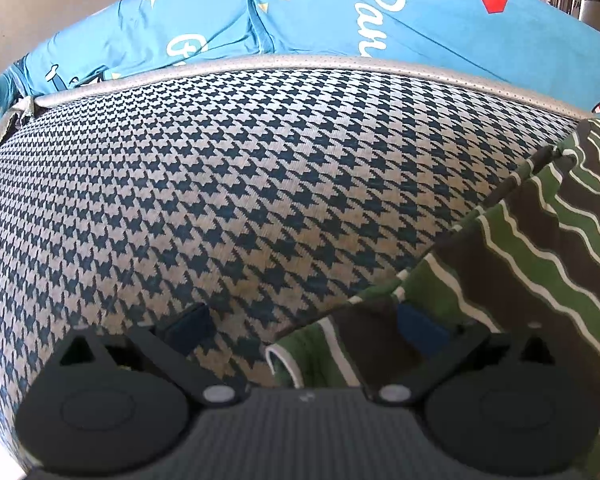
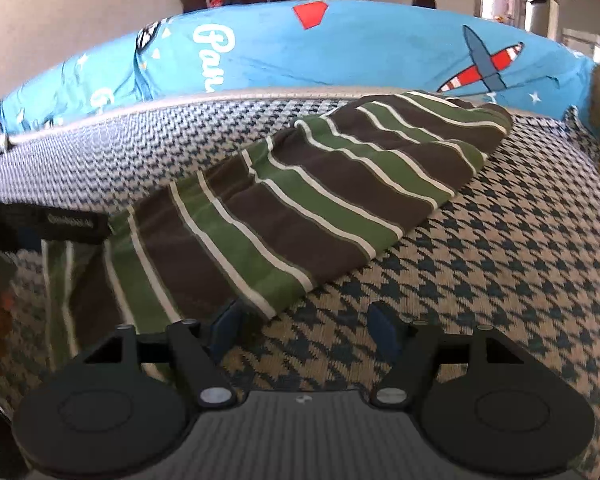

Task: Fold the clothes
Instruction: 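Withdraw the right gripper from the folded shirt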

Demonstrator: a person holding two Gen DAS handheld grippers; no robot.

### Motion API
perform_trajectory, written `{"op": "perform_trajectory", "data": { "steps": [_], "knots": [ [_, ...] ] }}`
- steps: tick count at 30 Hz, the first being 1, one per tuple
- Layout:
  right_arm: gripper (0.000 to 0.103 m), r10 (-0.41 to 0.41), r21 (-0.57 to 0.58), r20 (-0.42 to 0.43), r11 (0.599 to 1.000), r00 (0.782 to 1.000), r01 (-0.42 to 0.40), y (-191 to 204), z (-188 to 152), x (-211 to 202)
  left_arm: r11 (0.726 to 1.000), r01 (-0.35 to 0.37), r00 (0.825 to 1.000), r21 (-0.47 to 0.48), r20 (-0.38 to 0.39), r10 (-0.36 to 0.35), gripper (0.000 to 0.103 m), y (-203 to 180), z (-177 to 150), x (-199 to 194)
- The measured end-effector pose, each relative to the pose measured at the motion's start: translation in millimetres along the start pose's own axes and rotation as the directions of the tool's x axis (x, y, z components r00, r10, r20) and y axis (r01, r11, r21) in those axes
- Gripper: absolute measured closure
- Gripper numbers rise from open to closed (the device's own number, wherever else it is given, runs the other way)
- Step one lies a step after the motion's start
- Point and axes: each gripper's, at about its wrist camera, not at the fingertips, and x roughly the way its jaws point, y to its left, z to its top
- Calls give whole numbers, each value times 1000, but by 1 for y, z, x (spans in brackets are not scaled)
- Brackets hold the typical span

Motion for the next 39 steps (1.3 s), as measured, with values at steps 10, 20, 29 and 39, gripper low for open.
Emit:
{"op": "perform_trajectory", "data": {
  "steps": [10, 20, 29, 39],
  "knots": [
    [33, 230, 31, -1, 973, 973, -230, 22, -25, -25, 997, 73, 997, -21, -4, -73, 0, 7, -16, -31],
    [33, 347, 33, -34, 938, 937, -346, 27, -46, -36, 976, 213, 977, -44, -5, -213, 0, 29, -41, -63],
    [33, 389, 56, -40, 920, 920, -387, 29, -54, -30, 959, 265, 964, -103, -10, -268, 0, 54, -45, -66],
    [40, 411, 129, -12, 905, 911, -406, 33, -48, -17, 944, 298, 952, -143, -21, -304, 0, 68, -42, -59]
  ]
}}
